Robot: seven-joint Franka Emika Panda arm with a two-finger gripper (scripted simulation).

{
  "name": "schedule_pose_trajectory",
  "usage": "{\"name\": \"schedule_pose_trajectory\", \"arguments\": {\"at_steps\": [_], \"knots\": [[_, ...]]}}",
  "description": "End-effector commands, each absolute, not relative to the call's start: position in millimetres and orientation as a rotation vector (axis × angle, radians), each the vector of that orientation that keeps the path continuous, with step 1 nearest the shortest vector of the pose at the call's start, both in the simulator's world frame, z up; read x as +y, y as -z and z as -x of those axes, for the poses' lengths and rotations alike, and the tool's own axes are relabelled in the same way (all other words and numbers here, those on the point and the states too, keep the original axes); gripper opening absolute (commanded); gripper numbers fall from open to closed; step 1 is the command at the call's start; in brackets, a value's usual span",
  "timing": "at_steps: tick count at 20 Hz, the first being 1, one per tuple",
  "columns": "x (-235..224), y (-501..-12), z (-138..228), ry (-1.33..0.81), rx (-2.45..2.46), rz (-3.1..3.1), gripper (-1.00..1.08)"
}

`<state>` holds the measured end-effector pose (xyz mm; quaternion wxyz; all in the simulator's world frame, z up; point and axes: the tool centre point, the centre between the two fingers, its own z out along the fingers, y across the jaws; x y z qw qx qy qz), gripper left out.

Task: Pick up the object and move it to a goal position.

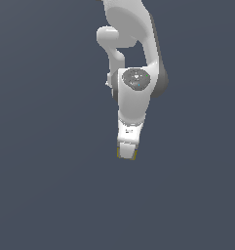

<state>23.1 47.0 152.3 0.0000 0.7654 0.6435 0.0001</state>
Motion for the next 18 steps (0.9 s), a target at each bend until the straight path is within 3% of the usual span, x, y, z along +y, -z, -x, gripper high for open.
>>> {"name": "schedule_pose_trajectory", "arguments": {"at_steps": [1,18], "knots": [[47,-152,-23,0.000,2.022,-2.405,-1.00],[15,-197,3,0.000,2.021,-2.404,-1.00]]}}
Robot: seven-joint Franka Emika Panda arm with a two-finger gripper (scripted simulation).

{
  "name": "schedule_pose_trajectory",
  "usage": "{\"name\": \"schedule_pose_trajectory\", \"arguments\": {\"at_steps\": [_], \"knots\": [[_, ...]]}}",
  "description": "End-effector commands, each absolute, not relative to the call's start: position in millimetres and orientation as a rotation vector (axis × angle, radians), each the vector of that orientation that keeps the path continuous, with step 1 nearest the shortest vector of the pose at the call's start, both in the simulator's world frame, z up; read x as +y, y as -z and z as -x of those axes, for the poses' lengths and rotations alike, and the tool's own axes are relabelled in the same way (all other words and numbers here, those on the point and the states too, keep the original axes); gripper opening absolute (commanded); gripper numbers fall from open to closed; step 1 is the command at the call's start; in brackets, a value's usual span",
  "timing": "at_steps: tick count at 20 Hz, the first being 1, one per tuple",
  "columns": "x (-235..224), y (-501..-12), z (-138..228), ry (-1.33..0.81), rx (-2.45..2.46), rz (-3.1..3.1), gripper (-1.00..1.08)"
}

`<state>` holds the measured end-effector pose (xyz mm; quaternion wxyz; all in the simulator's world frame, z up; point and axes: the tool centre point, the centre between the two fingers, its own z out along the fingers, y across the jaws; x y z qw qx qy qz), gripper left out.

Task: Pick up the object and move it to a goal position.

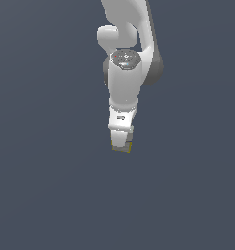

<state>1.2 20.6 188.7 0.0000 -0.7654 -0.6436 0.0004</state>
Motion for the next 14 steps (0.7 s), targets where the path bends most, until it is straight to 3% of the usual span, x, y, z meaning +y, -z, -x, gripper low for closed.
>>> {"name": "schedule_pose_trajectory", "arguments": {"at_steps": [1,14], "knots": [[12,-201,6,0.000,-2.022,2.405,-1.00],[-4,-223,16,0.000,-2.021,2.405,-1.00]]}}
